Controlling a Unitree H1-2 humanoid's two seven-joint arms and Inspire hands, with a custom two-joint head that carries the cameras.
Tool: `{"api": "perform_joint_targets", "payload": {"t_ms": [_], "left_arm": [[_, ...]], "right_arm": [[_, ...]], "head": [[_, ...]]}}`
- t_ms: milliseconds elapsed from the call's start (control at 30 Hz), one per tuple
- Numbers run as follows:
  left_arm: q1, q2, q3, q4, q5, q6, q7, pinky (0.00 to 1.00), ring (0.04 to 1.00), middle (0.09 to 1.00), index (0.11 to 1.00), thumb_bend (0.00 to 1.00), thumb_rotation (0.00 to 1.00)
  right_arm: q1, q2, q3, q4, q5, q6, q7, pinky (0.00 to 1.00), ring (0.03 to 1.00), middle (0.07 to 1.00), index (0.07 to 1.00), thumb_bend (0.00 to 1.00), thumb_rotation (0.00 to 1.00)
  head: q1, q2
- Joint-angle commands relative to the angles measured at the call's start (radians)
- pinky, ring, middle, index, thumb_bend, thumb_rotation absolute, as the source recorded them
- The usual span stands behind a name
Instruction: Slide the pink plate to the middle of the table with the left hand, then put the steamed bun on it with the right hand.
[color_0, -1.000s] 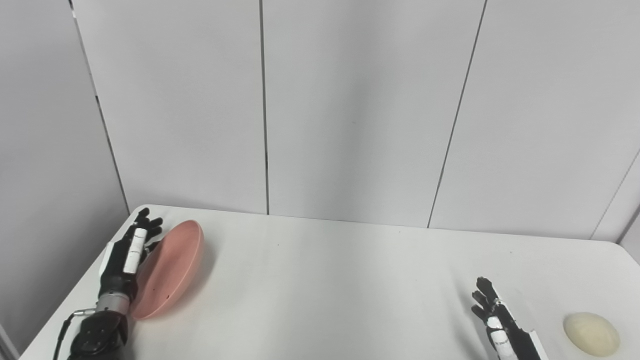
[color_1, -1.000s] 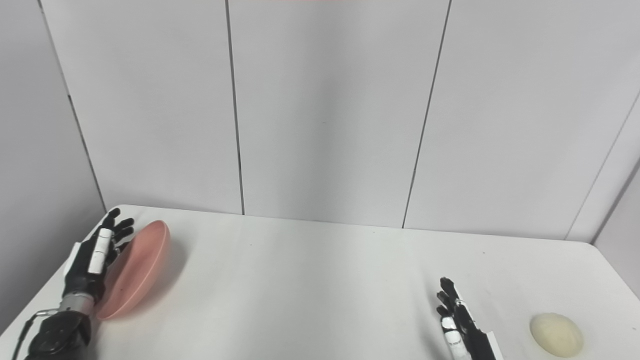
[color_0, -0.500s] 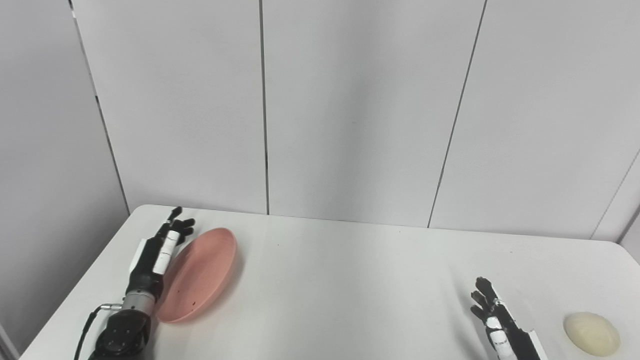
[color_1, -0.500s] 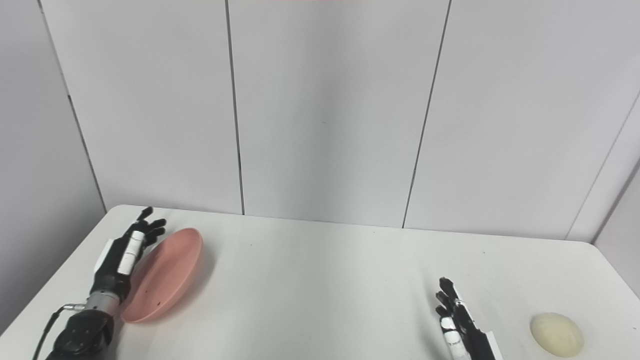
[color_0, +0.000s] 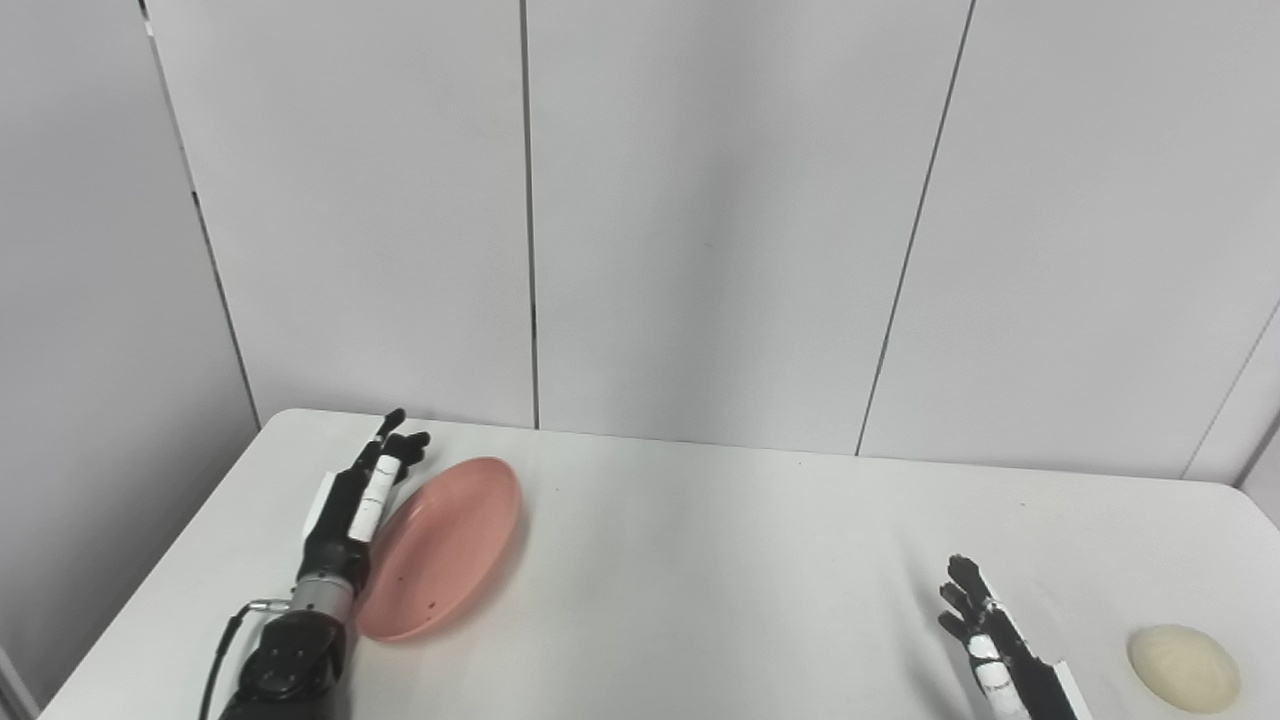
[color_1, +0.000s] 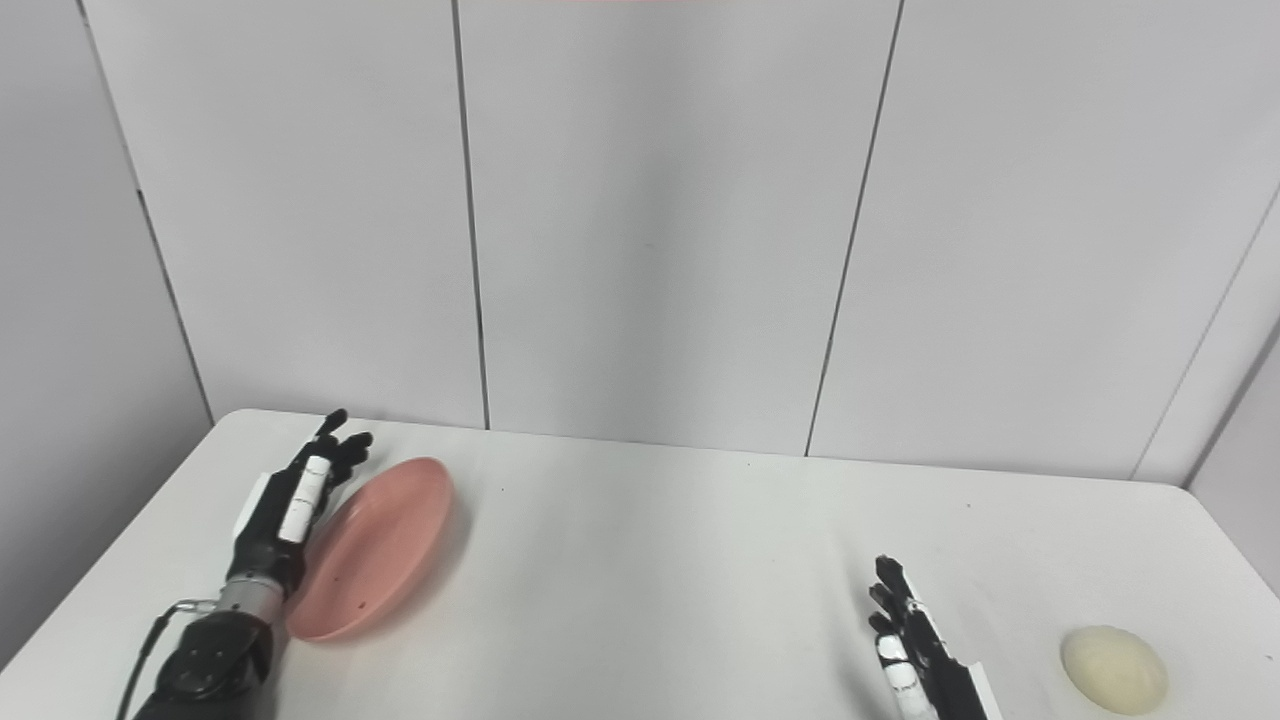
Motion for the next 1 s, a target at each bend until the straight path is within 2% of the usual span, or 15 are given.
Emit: {"api": "perform_joint_targets", "payload": {"t_ms": [0, 300, 600, 733, 967], "left_arm": [[0.008, -0.030, -0.002, 0.031, -0.017, 0.003, -0.010, 0.92, 0.856, 0.849, 0.907, 0.91, 0.95], [-0.045, -0.083, 0.002, 0.095, -0.044, -0.009, -0.027, 0.90, 0.865, 0.845, 0.911, 0.92, 0.94], [-0.092, -0.137, 0.010, 0.172, -0.074, -0.010, -0.048, 0.89, 0.864, 0.844, 0.915, 0.86, 0.97], [-0.104, -0.163, 0.033, 0.188, -0.116, 0.012, -0.069, 0.88, 0.869, 0.851, 0.907, 0.86, 0.94], [-0.107, -0.202, 0.016, 0.184, -0.099, 0.021, -0.062, 0.87, 0.876, 0.861, 0.921, 0.88, 0.95]], "right_arm": [[0.061, 0.023, 0.013, 0.075, 0.000, -0.030, -0.009, 0.93, 0.949, 0.963, 0.938, 0.62, 0.95], [0.064, 0.026, 0.014, 0.072, -0.007, -0.028, -0.013, 0.93, 0.946, 0.961, 0.938, 0.61, 0.94], [0.064, 0.031, 0.017, 0.067, -0.006, -0.025, -0.011, 0.93, 0.948, 0.969, 0.943, 0.63, 0.94], [0.063, 0.029, 0.018, 0.072, -0.009, -0.032, -0.010, 0.93, 0.947, 0.967, 0.941, 0.63, 0.94], [0.067, 0.032, 0.021, 0.066, -0.011, -0.034, -0.010, 0.93, 0.948, 0.967, 0.941, 0.63, 0.95]], "head": [[0.001, 0.001], [-0.011, 0.003], [-0.023, 0.004], [-0.026, 0.005], [-0.039, 0.013]]}}
